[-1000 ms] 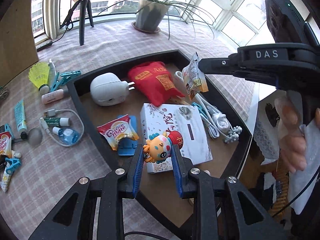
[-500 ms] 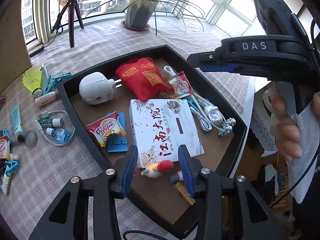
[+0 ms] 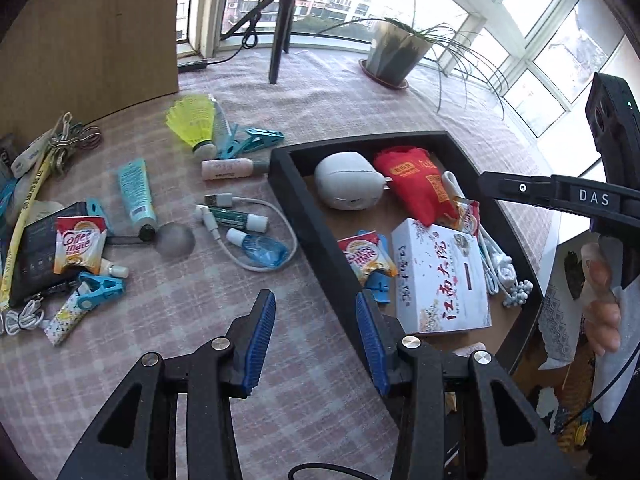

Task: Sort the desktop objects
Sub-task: 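Carry the sachet and clown keychain into the tray and open both tools, then move both tools back to the table toward the patterned lighter and metal spoon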

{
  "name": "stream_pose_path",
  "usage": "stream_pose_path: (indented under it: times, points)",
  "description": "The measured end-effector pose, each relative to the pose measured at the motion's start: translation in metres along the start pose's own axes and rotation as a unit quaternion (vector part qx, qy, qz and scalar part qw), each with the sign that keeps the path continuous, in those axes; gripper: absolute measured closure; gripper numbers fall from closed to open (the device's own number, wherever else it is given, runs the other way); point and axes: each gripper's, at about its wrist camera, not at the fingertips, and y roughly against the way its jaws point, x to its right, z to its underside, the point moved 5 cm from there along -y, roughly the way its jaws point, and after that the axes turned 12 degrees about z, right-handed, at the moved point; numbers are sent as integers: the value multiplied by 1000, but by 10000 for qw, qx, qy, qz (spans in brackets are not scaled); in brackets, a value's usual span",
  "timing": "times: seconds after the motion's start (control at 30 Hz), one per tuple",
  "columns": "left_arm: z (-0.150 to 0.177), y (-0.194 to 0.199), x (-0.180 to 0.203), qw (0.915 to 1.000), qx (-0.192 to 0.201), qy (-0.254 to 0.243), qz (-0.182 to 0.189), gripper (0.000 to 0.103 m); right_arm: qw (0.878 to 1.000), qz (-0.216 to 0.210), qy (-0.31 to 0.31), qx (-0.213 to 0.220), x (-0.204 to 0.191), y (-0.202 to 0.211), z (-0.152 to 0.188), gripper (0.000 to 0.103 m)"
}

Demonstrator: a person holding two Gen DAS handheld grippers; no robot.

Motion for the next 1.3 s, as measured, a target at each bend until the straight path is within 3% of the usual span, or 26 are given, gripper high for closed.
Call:
stream_pose_path:
  times: [0.33, 0.93, 1.0, 1.3]
  points:
    - [4, 30, -66, 9966, 202, 372, -703, 63, 9965, -89, 835, -13, -71, -18, -7, 74]
    - [23, 32, -172, 9885, -28, 1060, -1075, 63, 9710, -562, 2274, -486, -197, -83, -14, 72]
    - [26, 31, -183, 9880, -63, 1078, -1101, 63, 9681, -637, 2357, -571, -208, -92, -14, 68]
    - [28, 27, -206, 9883, -212, 1006, -1129, 63, 9470, -922, 2938, -913, -262, -130, -8, 67]
